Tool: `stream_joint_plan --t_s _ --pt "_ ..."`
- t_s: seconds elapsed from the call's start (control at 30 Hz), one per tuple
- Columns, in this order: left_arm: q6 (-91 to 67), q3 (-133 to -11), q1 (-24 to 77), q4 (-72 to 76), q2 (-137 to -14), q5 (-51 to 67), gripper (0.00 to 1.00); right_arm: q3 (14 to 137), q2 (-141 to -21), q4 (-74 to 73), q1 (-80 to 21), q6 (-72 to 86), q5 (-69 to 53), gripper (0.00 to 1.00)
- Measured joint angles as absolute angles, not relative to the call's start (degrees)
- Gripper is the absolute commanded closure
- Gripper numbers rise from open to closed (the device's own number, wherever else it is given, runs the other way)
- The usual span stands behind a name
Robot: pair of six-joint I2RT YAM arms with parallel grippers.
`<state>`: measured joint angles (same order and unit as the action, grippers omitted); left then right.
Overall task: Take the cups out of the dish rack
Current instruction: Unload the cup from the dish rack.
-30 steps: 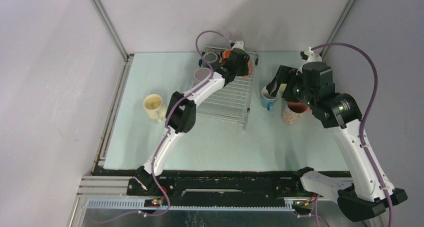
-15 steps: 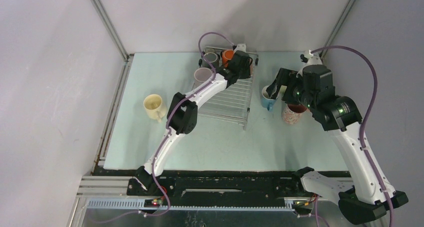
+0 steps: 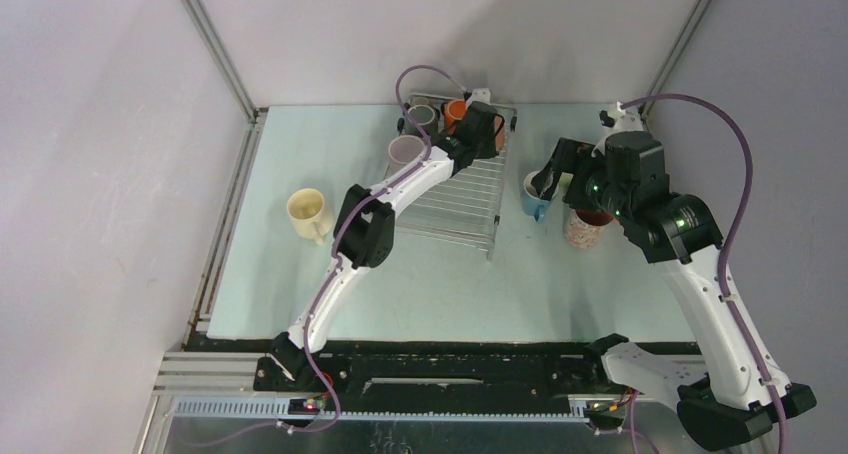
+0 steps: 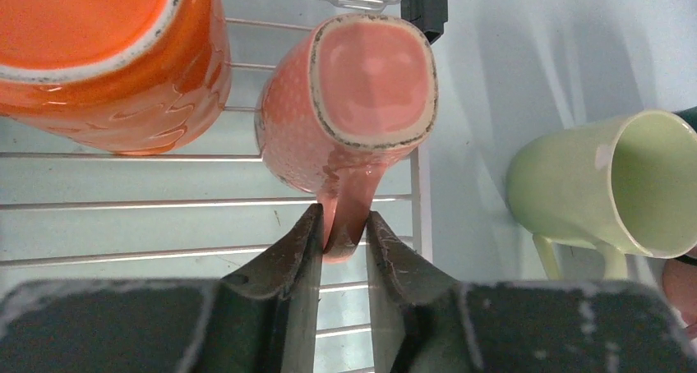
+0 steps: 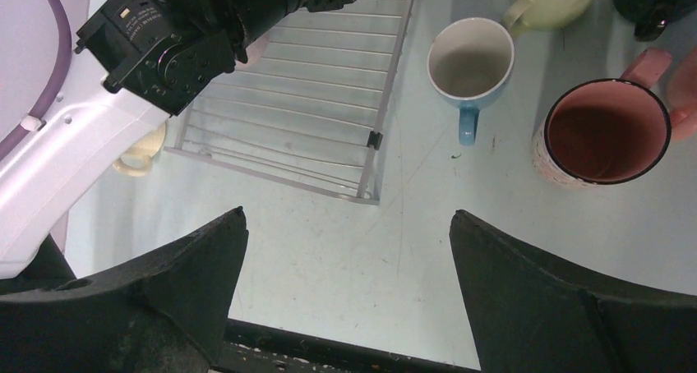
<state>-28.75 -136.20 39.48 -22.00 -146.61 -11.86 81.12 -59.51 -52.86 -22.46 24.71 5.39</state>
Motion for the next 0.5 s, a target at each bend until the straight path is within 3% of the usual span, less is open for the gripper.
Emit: stream_joint_plan --t_s 0.27,0.5 --pt "-28.73 -135.68 39.55 -22.2 -146.45 -12.05 0.92 80.73 -59.37 -52.73 -22.46 24.73 4.91 0.0" --pt "-27.03 -132.22 39.62 -22.2 -143.87 -12.45 1.0 80.16 -59.24 -52.27 -22.2 24.73 4.78 0.0"
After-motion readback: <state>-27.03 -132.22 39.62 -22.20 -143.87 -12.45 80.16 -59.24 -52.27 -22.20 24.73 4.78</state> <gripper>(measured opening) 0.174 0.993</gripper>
